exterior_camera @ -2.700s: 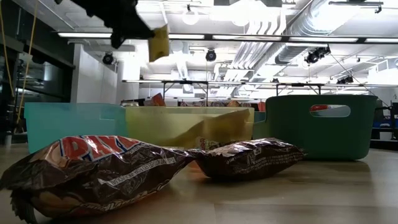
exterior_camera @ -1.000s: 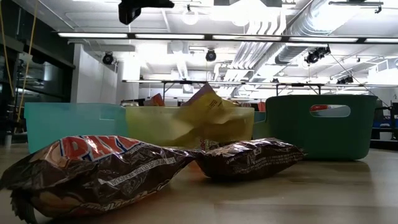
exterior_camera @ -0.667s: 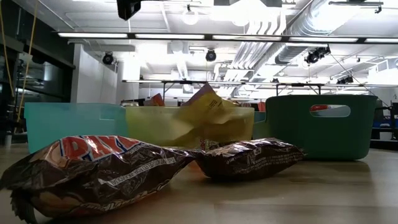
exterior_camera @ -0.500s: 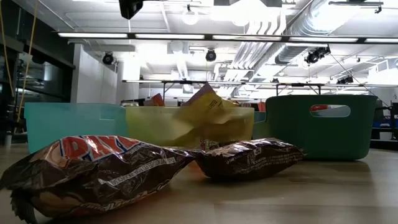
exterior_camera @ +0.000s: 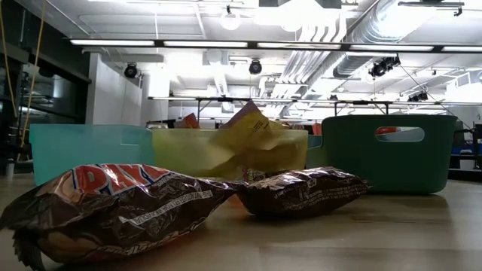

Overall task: Sort candy
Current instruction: Put the brown chocolate bar into the blue bin

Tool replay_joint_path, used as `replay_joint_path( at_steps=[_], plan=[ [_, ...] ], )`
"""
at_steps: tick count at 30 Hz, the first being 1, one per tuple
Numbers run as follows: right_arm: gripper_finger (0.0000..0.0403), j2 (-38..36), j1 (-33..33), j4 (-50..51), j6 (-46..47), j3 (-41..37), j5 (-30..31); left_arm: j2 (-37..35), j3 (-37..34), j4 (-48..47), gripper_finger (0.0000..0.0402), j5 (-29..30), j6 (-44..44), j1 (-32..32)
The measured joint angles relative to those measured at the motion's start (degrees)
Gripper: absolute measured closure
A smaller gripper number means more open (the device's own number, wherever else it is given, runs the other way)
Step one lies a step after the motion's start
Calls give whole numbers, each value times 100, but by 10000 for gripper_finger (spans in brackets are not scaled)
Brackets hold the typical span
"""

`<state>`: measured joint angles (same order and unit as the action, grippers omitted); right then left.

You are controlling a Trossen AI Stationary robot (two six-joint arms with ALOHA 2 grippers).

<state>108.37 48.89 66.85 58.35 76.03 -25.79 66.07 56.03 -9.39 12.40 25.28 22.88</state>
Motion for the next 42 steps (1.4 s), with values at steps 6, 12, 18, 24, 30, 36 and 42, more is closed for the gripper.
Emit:
replay_joint_path(
  at_steps=[6,12,18,24,30,36,42],
  plan=[
    [197,-817,28,-1379,467,-867,296,-14,0,70,198,566,43,235],
    [197,-889,342,-1521,-123,-982,436,-11,0,70,198,1244,267,246],
    [197,-878,670,-1491,-583,-982,1041,-11,0,72,198,1666,317,235],
    [197,-878,773,-1360,-584,-1080,1429,-11,0,71,198,1953,455,227],
    [197,-874,775,-1515,-526,-1564,1355,-9,0,70,198,2082,470,227],
    [197,-874,736,-1566,-614,-1657,1559,-9,0,70,198,2196,558,227],
    [272,-874,736,-1592,-820,-1657,1634,-9,0,66,198,2307,560,227]
  ],
)
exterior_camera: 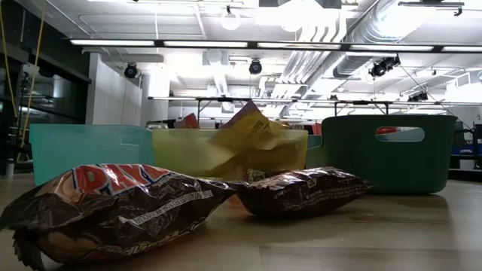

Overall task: Sort candy
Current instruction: Put the brown chocolate bar into the blue bin

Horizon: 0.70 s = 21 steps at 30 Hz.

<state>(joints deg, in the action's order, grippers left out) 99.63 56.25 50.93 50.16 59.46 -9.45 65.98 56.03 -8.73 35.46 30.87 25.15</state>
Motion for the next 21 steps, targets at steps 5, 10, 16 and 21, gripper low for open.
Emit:
replay_joint_path(
  at_steps=[5,10,16,21],
  plan=[
    [386,-2,-83,-208,347,0,-167,0,0,0,198,0,0,0],
    [395,-9,-154,-574,604,44,-160,0,0,0,198,37,-44,0],
    [400,-523,-276,-51,574,669,357,0,0,0,198,42,-14,0],
    [402,-1279,-624,480,704,1120,1656,0,0,-2,198,42,-4,0]
  ],
)
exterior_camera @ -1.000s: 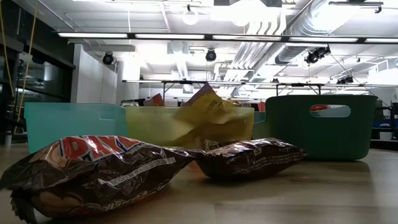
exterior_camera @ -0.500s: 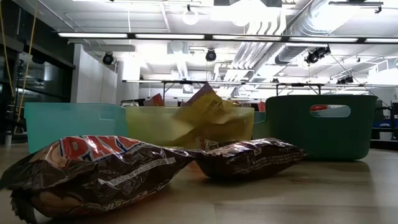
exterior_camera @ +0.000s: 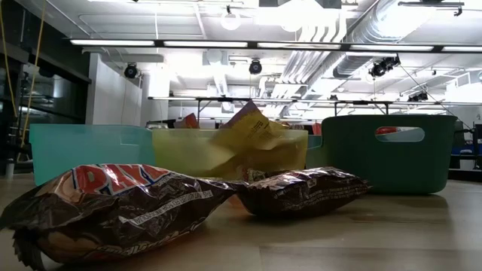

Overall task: Sort candy
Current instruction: Put the brown chocolate bar into the blue bin

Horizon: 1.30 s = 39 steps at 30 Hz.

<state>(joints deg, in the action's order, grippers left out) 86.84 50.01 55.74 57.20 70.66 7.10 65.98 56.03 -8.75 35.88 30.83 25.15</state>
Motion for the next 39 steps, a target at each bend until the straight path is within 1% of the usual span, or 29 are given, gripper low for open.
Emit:
replay_joint_path(
  at_steps=[4,6,11,15,17,19,22,26,28,31,33,36,38,39],
  plan=[
    [402,-457,-617,77,79,-17,1148,0,0,-4,198,0,-48,0],
    [402,-545,-1027,106,-51,-90,1404,0,0,-4,198,0,-48,0],
    [402,-419,-2040,79,-205,-213,1411,1,0,-35,198,-2,-48,0],
    [392,-295,-2620,136,-174,-220,1318,2,0,-39,198,-30,-48,0],
    [374,-279,-2852,125,-175,-220,1152,2,0,-37,198,-107,-46,0],
    [345,-277,-3024,123,-130,-220,945,2,0,-39,198,-133,-46,0],
    [289,-277,-3158,170,82,-219,740,-19,0,-52,198,-225,-97,0],
    [215,-304,-3276,218,118,-215,486,-176,-2,-71,198,-441,-379,2],
    [190,-391,-3402,396,523,-206,450,-323,-2,-63,198,-453,-564,2],
    [171,-529,-3670,1164,1546,-204,838,-566,-2,-49,198,-310,-832,-42],
    [168,-596,-3915,1605,1837,-207,1097,-744,-2,-89,198,-240,-955,-122],
    [167,-593,-4481,2100,1757,-214,1396,-946,0,-73,198,-222,-1069,-284],
    [167,-579,-4985,2068,1464,-265,1690,-1001,0,-79,198,-219,-1104,-427],
    [167,-576,-5287,1901,1262,-374,1708,-1012,0,-82,198,-219,-1104,-506]
  ],
)
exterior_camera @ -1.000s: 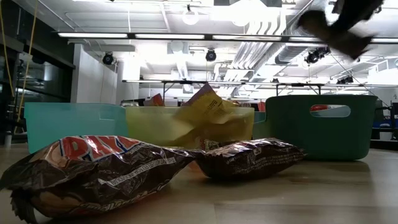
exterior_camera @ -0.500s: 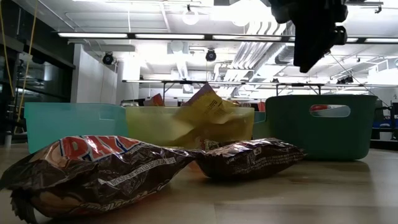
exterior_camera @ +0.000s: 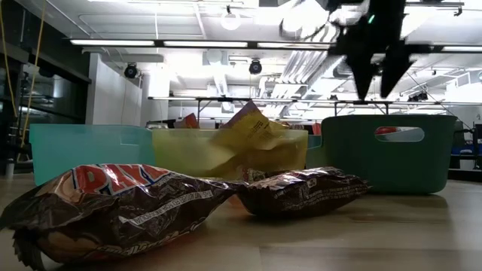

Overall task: Sort candy
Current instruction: Put the brown chocolate bar into the blue bin

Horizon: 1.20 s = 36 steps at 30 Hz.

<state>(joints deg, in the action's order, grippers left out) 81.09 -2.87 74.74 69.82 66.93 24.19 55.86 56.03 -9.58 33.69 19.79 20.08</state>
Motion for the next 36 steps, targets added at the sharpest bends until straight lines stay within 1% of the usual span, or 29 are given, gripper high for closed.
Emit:
replay_joint_path(
  at_steps=[4,8,15,20,24,26,28,29,31,32,33,34,36],
  plan=[
    [167,14,-1123,-944,-902,-785,-334,1,0,-30,198,1,9,-297],
    [167,-7,-1891,-1815,-1341,-1603,-625,13,0,-161,198,0,219,-502],
    [167,-14,-2628,-3232,-1695,-2421,-472,13,0,-167,198,35,264,-768],
    [167,-14,-2996,-3786,-1750,-2845,-516,13,0,-171,198,160,407,-976],
    [172,-14,-3163,-4145,-1908,-3140,-557,13,0,-171,198,176,411,-1121],
    [189,-14,-3194,-4382,-1983,-3244,-637,13,0,-171,198,177,415,-1169],
    [224,-14,-3187,-4435,-1995,-3338,-691,13,0,-171,198,175,411,-1202],
    [249,-14,-3169,-4441,-1998,-3354,-728,13,0,-171,198,175,394,-1222],
    [312,-22,-3103,-4463,-2107,-3362,-815,12,0,-174,198,174,318,-1227],
    [346,-61,-3023,-4429,-2160,-3363,-838,-3,0,-178,198,155,237,-1227],
    [371,-140,-2915,-4375,-2208,-3361,-903,-45,-3,-197,198,81,148,-1227],
    [382,-243,-2776,-4347,-2231,-3342,-971,-105,-4,-217,198,-38,61,-1223],
    [376,-547,-2445,-4303,-2174,-3205,-985,-301,-4,-288,198,-433,7,-1221]
  ],
)
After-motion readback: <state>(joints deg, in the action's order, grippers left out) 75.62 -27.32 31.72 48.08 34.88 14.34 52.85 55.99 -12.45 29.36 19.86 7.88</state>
